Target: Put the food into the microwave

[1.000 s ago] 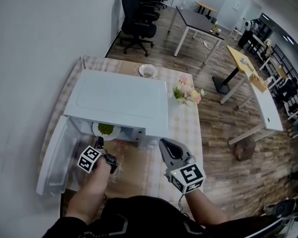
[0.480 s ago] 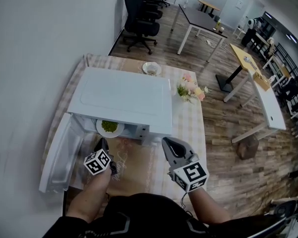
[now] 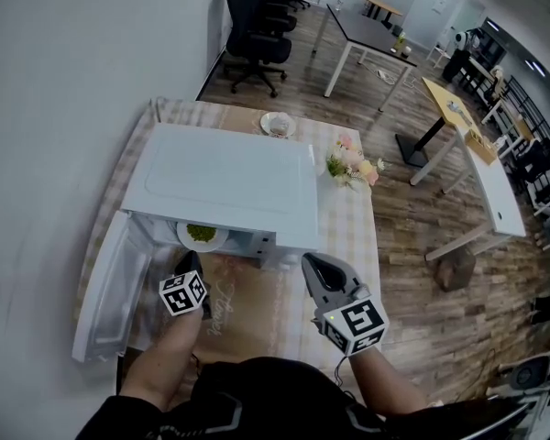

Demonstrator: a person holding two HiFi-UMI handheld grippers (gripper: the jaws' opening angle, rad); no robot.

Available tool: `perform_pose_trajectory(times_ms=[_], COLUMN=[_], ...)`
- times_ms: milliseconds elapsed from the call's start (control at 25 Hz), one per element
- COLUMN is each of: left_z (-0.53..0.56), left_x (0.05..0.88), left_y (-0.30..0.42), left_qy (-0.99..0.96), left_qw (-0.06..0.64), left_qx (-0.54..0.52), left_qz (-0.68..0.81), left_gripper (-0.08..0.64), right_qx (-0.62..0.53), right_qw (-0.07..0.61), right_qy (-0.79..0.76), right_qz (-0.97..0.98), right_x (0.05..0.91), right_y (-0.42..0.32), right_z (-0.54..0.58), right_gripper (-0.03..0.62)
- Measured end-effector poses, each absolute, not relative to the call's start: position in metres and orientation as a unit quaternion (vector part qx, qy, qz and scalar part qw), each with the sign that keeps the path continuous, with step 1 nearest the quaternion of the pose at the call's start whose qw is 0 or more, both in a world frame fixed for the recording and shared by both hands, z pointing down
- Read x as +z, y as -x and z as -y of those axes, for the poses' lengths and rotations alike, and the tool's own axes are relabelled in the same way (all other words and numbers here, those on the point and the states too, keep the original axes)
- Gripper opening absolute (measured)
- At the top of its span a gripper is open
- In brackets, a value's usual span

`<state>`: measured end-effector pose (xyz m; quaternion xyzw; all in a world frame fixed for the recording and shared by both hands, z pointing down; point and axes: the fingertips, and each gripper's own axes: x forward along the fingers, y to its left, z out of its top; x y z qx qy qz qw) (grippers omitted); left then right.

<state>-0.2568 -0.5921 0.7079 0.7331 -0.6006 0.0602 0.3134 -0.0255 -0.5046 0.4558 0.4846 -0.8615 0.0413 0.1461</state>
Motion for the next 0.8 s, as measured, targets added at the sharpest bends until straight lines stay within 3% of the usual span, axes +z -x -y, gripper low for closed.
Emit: perform_pose_trajectory(times_ms=[800], left_z=[0.621], left_x=[0.711], left_y=[0.248], left_qy=[-0.767], left_qw=[0.259], left_qx=[0.12], left_qz=[0.575], left_gripper=[0.008], right_qx=[0.063], right_qw=[0.152], right_qy=[-0.509], right_qz=[0.845], right_x=[0.466], right_y=[0.016], right_z=[0.506], right_gripper=[0.008])
